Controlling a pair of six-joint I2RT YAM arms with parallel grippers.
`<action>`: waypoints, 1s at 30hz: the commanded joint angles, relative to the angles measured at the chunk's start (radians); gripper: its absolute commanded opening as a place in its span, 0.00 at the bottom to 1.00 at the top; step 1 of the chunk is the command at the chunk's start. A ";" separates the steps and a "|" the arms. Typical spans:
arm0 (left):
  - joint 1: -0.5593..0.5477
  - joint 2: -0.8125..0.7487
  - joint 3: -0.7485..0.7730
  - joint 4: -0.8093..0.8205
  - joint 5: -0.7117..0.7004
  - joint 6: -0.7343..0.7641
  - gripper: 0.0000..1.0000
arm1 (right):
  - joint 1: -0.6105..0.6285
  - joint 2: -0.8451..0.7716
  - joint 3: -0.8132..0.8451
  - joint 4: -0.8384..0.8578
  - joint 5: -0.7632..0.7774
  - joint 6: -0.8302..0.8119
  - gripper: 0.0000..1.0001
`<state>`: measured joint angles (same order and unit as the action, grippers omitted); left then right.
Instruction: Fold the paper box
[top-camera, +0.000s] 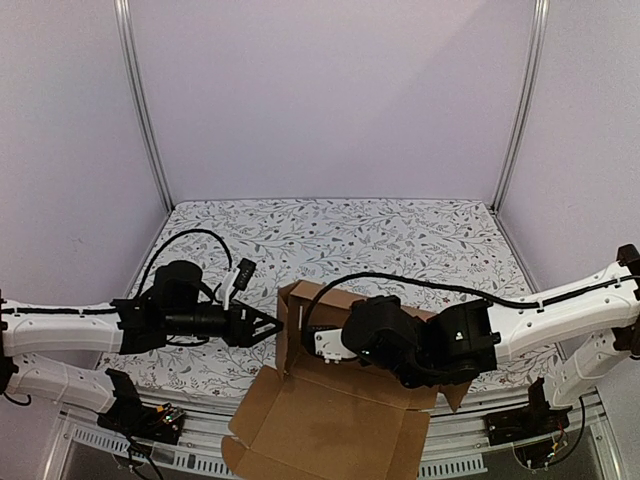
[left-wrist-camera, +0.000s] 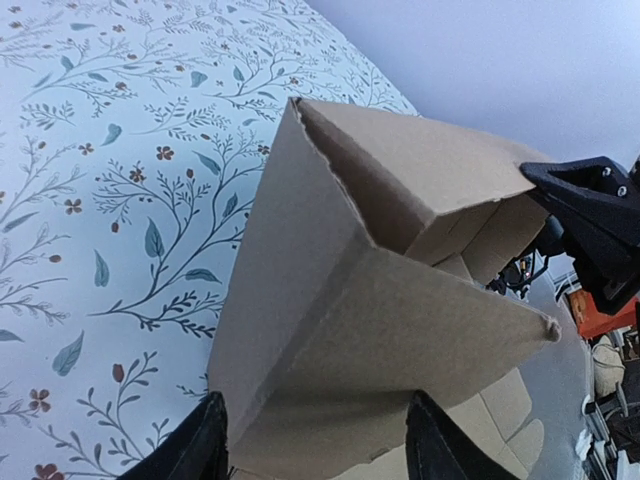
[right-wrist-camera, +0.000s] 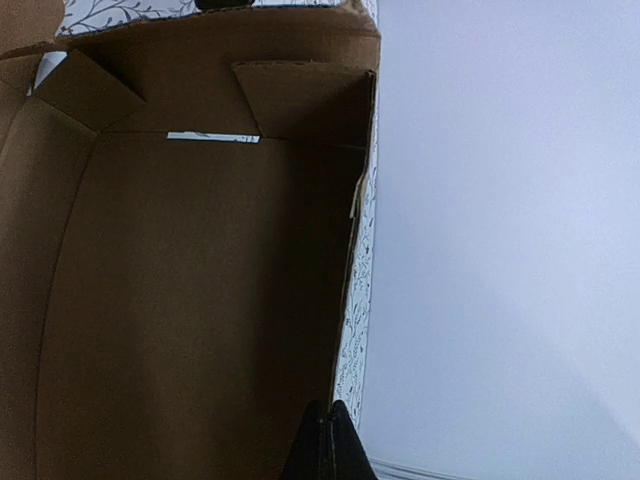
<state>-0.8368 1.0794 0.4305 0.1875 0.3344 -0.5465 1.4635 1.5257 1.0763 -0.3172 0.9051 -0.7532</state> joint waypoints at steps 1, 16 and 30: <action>-0.029 -0.005 -0.010 -0.028 -0.060 0.037 0.60 | 0.032 0.033 0.031 -0.035 0.031 0.002 0.00; -0.127 0.076 0.060 -0.111 -0.298 0.097 0.67 | 0.044 0.056 0.068 -0.021 0.113 -0.024 0.00; -0.145 0.196 0.156 -0.052 -0.321 0.166 0.79 | 0.064 0.038 0.047 0.004 0.128 -0.021 0.00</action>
<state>-0.9611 1.2469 0.5400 0.1028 0.0357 -0.4133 1.5074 1.5734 1.1244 -0.3283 1.0344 -0.7704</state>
